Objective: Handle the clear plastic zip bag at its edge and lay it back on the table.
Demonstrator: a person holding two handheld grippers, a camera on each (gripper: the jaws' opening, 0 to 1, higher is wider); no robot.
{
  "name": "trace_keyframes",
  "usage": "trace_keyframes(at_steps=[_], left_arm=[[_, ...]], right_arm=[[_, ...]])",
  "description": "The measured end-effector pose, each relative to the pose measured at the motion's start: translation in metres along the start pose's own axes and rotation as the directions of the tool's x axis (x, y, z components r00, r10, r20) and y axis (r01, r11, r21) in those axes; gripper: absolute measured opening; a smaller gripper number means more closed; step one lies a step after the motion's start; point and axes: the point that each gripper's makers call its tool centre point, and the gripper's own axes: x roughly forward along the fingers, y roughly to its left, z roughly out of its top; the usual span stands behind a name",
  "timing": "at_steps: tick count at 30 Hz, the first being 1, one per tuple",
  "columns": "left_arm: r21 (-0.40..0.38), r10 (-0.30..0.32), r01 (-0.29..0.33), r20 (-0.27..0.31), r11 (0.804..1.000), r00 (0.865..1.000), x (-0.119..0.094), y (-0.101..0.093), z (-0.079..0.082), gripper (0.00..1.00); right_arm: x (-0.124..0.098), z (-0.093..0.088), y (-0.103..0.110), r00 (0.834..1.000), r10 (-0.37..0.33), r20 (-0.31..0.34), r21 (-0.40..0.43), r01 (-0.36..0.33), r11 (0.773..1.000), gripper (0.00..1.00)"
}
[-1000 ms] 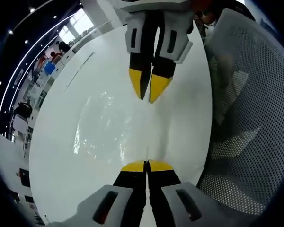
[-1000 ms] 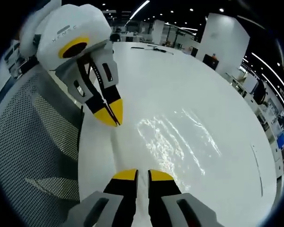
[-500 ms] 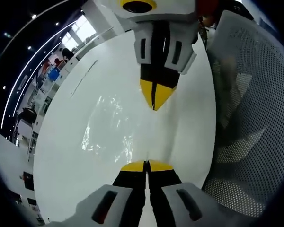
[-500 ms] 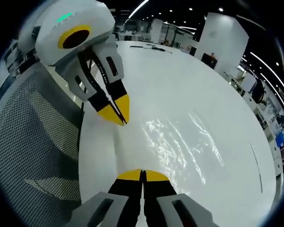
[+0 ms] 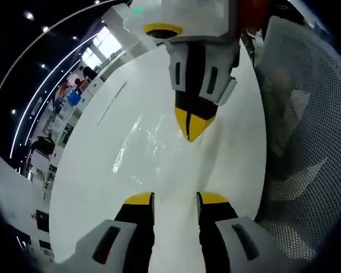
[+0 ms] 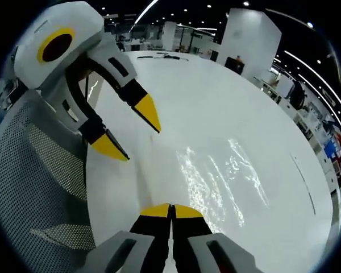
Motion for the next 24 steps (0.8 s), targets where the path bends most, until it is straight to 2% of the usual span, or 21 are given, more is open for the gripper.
trace_keyframes(at_steps=[4,9,15,24], left_arm=[[0.039,0.001,-0.001,0.023,0.999,1.0,-0.001,-0.004,0.009,0.25],[0.044,-0.016,0.015,0.023,0.999,1.0,0.002,-0.013,0.011,0.26],[0.094,-0.038,0.034,0.032,0.995,0.999,0.007,-0.023,0.018,0.25],[0.101,-0.062,0.057,0.043,0.993,0.997,0.021,-0.028,0.033,0.2]], right_arm=[[-0.003,0.002,-0.002,1.0,-0.007,0.004,0.005,0.007,1.0,0.0],[-0.004,0.003,-0.002,1.0,-0.004,0.004,0.004,0.004,1.0,0.0],[-0.003,0.002,-0.002,1.0,0.004,-0.003,-0.002,-0.004,1.0,0.0],[-0.002,0.002,-0.007,1.0,0.008,0.002,0.0,-0.008,1.0,0.0]])
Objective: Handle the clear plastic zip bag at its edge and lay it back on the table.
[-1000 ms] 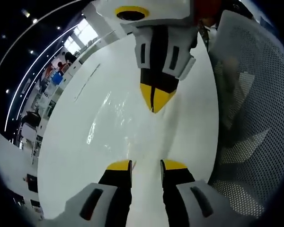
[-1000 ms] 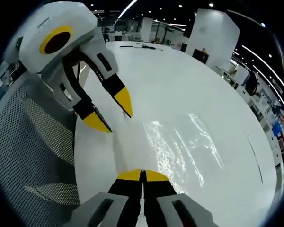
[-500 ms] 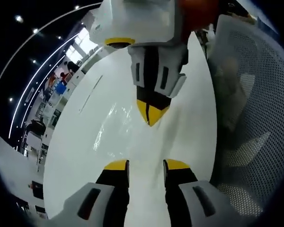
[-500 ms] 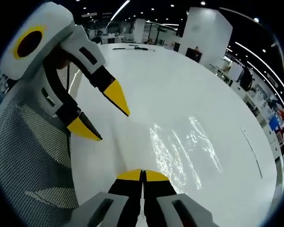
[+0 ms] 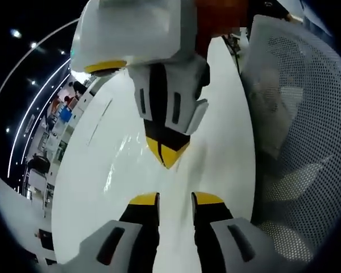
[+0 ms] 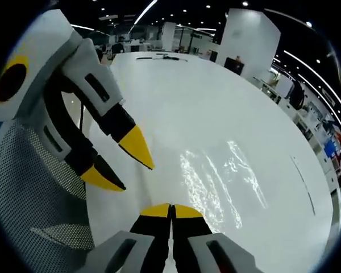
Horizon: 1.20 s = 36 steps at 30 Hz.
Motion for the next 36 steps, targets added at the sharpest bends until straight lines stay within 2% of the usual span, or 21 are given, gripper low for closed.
trace_keyframes(at_steps=[8,9,12,23,28,30,36], left_arm=[[0.017,-0.003,0.003,-0.003,1.0,1.0,0.015,-0.001,0.005,0.14],[-0.024,-0.022,0.022,-0.011,0.999,1.0,0.019,-0.005,0.003,0.11],[0.002,0.007,-0.007,-0.033,1.0,0.999,0.02,-0.002,0.002,0.0],[0.002,-0.002,0.002,-0.041,1.0,0.999,0.018,-0.003,0.002,0.0],[0.003,-0.006,0.006,-0.051,1.0,0.999,0.018,-0.005,-0.001,0.0],[0.003,-0.002,0.002,-0.054,1.0,0.999,0.018,-0.005,-0.001,0.0],[-0.012,-0.005,0.004,-0.059,1.0,0.998,0.023,-0.009,0.0,0.0]], right_arm=[[-0.003,0.0,0.002,1.0,0.014,0.0,0.004,-0.014,1.0,0.0],[-0.002,0.0,0.002,1.0,0.018,0.002,0.005,-0.018,1.0,0.0],[-0.001,0.001,0.002,1.0,0.018,0.002,-0.001,-0.018,1.0,0.0],[0.0,0.001,0.001,1.0,0.007,0.009,0.018,-0.008,1.0,0.0],[-0.003,0.009,-0.009,0.999,-0.034,0.041,0.074,0.031,0.997,0.0],[-0.005,0.012,-0.021,0.997,-0.06,0.054,0.092,0.055,0.994,0.0],[-0.021,0.034,-0.037,0.988,-0.121,0.092,0.085,0.114,0.99,0.0]])
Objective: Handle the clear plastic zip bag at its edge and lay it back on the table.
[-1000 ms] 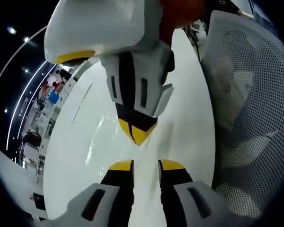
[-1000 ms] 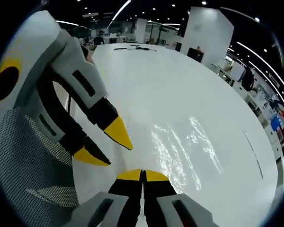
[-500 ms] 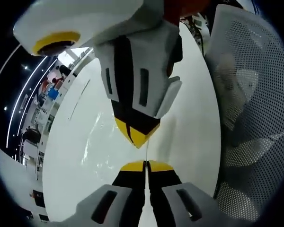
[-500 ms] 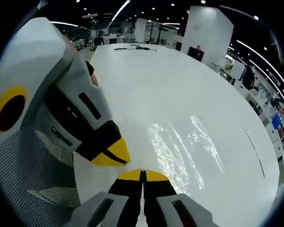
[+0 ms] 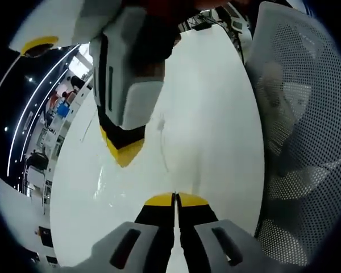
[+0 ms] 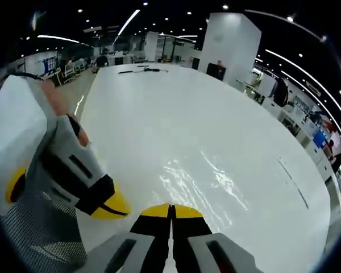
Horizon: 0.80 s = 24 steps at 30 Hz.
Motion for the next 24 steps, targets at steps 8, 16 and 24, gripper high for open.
trace_keyframes(at_steps=[8,16,24], left_arm=[[0.002,0.014,-0.014,0.002,1.0,1.0,0.001,-0.002,0.001,0.0],[-0.006,0.025,-0.025,0.001,1.0,1.0,0.002,-0.001,0.001,0.0],[-0.008,0.027,-0.027,-0.001,1.0,1.0,0.002,-0.001,0.001,0.0]], right_arm=[[-0.007,0.019,-0.021,0.997,-0.062,0.047,-0.013,0.063,0.998,0.0],[-0.012,0.028,-0.029,0.993,-0.095,0.07,-0.032,0.097,0.995,0.0],[-0.017,0.03,-0.029,0.993,-0.1,0.07,-0.046,0.104,0.994,0.0]])
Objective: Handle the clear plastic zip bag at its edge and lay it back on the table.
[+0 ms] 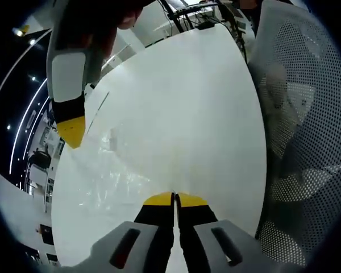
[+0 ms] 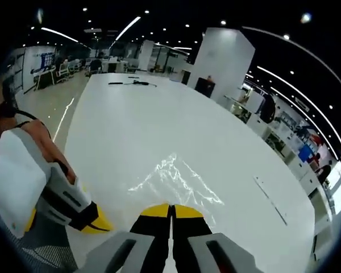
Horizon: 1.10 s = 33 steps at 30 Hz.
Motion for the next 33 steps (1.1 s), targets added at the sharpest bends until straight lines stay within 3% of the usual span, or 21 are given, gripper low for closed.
trace_keyframes(at_steps=[13,33], left_arm=[[0.001,-0.003,0.003,-0.011,1.0,1.0,-0.003,-0.002,-0.003,0.0],[-0.042,0.041,-0.042,-0.016,0.998,0.999,-0.011,0.021,-0.008,0.0]], right_arm=[[0.001,-0.001,0.003,1.0,0.012,-0.002,0.014,-0.012,1.0,0.0],[0.005,-0.006,0.022,0.997,0.076,-0.027,-0.038,-0.077,0.996,0.0]])
